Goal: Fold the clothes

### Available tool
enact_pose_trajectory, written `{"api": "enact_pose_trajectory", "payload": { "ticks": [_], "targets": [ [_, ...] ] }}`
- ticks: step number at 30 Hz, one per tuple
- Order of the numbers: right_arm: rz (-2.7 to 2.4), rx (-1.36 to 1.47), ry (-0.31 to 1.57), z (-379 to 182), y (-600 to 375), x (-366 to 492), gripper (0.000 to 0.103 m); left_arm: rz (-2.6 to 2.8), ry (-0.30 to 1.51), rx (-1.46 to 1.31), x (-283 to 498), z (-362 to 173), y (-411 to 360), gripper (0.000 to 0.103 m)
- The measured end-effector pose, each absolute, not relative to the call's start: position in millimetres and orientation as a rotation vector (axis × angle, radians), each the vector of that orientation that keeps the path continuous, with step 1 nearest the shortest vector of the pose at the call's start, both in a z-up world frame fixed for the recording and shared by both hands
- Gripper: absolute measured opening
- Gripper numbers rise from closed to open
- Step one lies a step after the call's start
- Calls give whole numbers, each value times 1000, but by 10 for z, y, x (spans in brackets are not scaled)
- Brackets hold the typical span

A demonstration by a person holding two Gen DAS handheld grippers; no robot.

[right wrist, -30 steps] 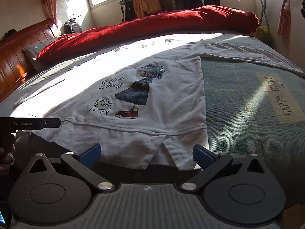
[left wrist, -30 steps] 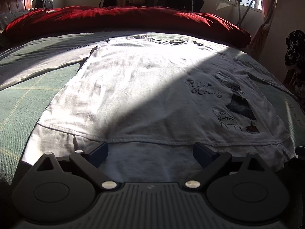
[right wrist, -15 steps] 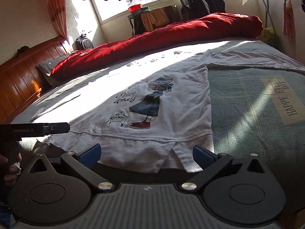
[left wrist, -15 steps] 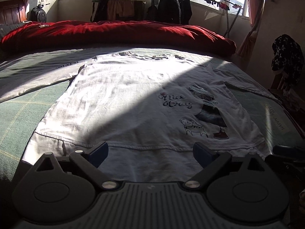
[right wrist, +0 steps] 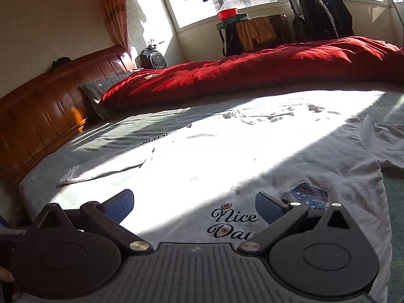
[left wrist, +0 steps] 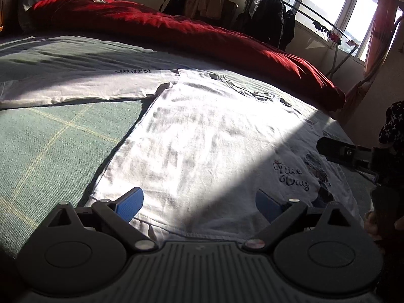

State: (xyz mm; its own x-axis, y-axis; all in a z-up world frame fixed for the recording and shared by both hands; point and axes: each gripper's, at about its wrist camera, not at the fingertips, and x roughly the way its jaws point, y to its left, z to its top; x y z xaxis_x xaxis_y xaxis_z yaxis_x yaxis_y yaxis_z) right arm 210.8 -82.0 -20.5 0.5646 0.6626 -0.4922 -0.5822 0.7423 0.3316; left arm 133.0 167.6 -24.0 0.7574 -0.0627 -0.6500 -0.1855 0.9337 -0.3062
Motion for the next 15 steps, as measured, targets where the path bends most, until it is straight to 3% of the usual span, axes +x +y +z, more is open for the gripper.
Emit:
{"api": "enact_pose_trajectory", "payload": {
  "ticks": [9, 15],
  "targets": [
    [822, 45, 787, -633, -455, 2426, 103, 38, 714, -386, 2745, 83, 1966, 95],
    [858, 108, 771, -683, -605, 2460, 103, 24, 808, -429, 4001, -222, 1992, 95]
  ]
}}
